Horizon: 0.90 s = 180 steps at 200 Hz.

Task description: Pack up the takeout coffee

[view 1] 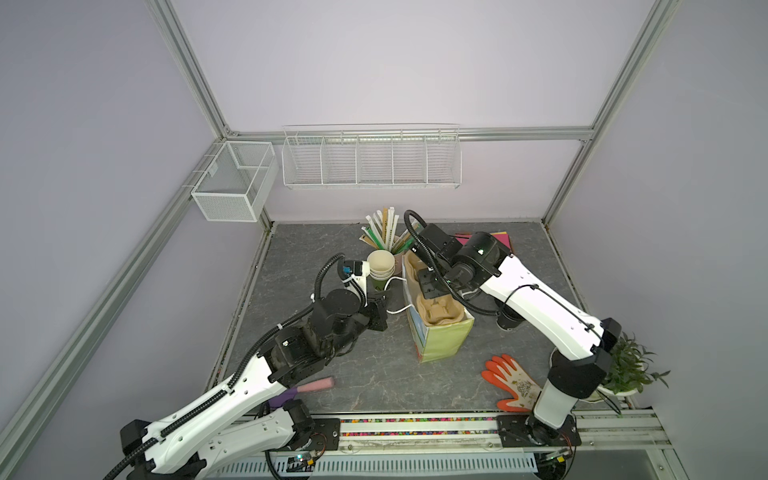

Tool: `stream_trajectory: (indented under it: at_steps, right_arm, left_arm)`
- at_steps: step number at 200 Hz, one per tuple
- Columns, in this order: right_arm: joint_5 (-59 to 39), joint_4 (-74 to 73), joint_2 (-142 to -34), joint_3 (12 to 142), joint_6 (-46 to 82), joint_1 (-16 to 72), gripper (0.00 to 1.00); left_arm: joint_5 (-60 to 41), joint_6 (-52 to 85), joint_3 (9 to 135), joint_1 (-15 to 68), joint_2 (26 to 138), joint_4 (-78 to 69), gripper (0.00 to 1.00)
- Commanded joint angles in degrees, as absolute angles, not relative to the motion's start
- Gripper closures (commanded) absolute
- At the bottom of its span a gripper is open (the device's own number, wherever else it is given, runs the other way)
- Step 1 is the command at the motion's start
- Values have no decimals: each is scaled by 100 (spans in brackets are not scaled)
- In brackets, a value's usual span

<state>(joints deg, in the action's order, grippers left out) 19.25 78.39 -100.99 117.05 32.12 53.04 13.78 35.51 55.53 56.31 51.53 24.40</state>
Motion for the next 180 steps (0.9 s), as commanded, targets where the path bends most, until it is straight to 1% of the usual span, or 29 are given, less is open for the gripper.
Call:
stream_trajectory:
  at_steps: [1, 46, 81, 144, 180]
  right_arm:
    - [1899, 8018, -10097, 11505, 3252, 5348, 73]
    - [1969, 7946, -10035, 11346, 3457, 5291, 73]
    - [1670, 7888, -10165, 11276, 3540, 5280, 73]
    - [1539, 7996, -10205, 11122, 3655, 5214, 73]
    - [1401, 7980, -10017, 10934, 3636, 5206, 72]
  left_arm:
    - [1504, 3489, 5723, 5660, 5097, 2535, 100]
    - [1476, 3531, 5715, 5660, 5054, 2551, 100]
    - [1468, 3551, 5669, 5660, 4962, 2558, 100]
    - [1511, 3492, 5695, 5660, 4927, 2617, 100]
    - [1771, 3443, 5700, 5665, 4789, 2761, 100]
